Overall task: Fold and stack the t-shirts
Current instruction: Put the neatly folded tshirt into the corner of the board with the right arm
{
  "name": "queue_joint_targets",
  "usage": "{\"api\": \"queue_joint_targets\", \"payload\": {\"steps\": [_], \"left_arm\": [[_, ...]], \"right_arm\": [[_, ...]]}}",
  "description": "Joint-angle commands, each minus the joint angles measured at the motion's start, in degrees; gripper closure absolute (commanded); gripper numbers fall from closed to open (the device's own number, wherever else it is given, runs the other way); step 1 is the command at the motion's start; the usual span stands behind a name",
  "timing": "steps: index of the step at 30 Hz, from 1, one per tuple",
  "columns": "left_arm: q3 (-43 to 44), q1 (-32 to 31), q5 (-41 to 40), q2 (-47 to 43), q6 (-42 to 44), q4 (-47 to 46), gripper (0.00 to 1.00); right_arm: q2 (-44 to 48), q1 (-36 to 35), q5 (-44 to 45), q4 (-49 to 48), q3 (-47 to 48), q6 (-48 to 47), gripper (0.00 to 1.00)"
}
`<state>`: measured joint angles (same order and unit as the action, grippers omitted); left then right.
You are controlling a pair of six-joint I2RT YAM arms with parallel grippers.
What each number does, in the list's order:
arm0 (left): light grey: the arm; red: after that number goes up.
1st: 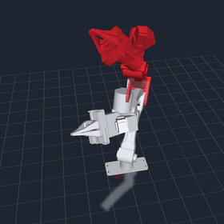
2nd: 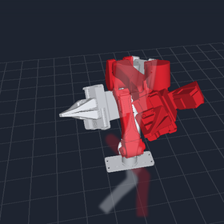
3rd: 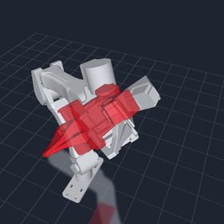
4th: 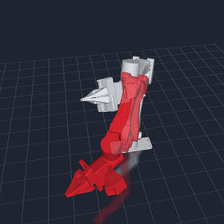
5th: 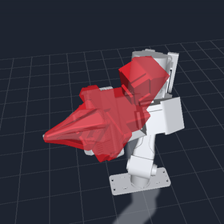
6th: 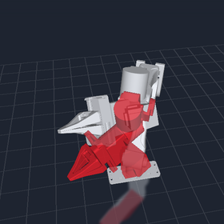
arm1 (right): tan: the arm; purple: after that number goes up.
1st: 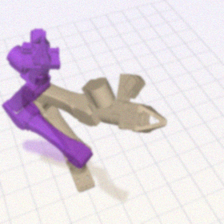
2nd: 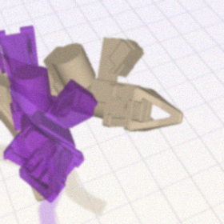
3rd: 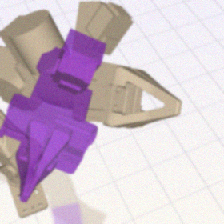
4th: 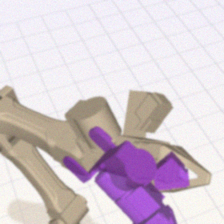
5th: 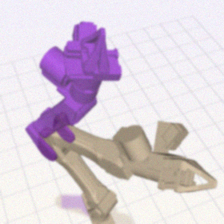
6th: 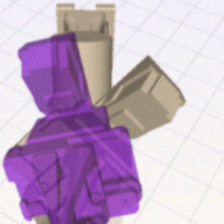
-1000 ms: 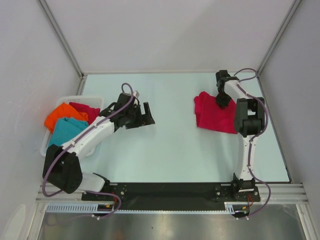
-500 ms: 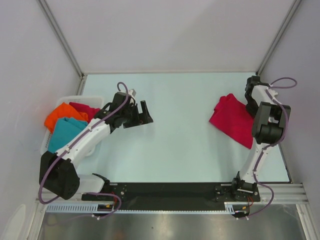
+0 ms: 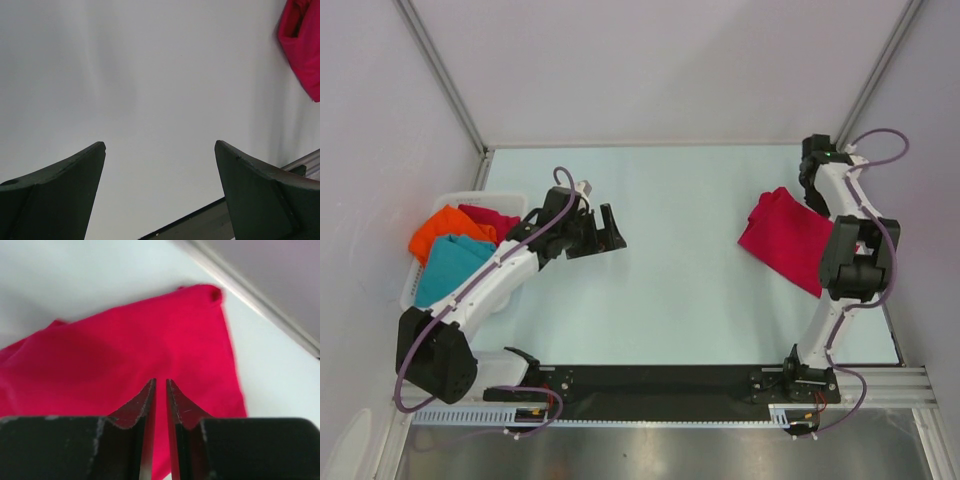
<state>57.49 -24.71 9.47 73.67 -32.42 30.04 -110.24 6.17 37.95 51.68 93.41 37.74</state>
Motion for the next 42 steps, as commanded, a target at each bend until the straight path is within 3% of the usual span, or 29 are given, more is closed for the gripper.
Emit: {"api": "queue_joint_targets", "payload": {"steps": [1, 8, 17, 30, 42], "left_arm": [[-1.2, 0.4, 0.8, -2.6, 0.6, -1.3, 0.04], [-1.9, 0.4, 0.2, -2.8, 0.7, -1.0, 0.04], [-1.6, 0.5, -0.4, -3.9, 0.9, 0.5, 0.04], [3.6, 0.5, -1.5, -3.5, 2.2, 4.5, 0.04], [5.1, 0.7, -1.1, -3.0, 2.4, 4.9, 0.04]], "right_arm": [[-4.7, -5.3, -0.8, 2.1, 4.7, -1.5, 0.81], [-13.8, -10.5, -4.7, 1.5, 10.6, -3.3, 0.81], [-24.3, -10.7, -5.7, 3.8, 19.3, -7.1, 0.80], [-29.9, 1.5, -9.7, 3.5, 24.5, -3.4, 0.79], [-25.6, 8.5, -5.2, 1.9, 17.8, -0.2, 0.80]]}}
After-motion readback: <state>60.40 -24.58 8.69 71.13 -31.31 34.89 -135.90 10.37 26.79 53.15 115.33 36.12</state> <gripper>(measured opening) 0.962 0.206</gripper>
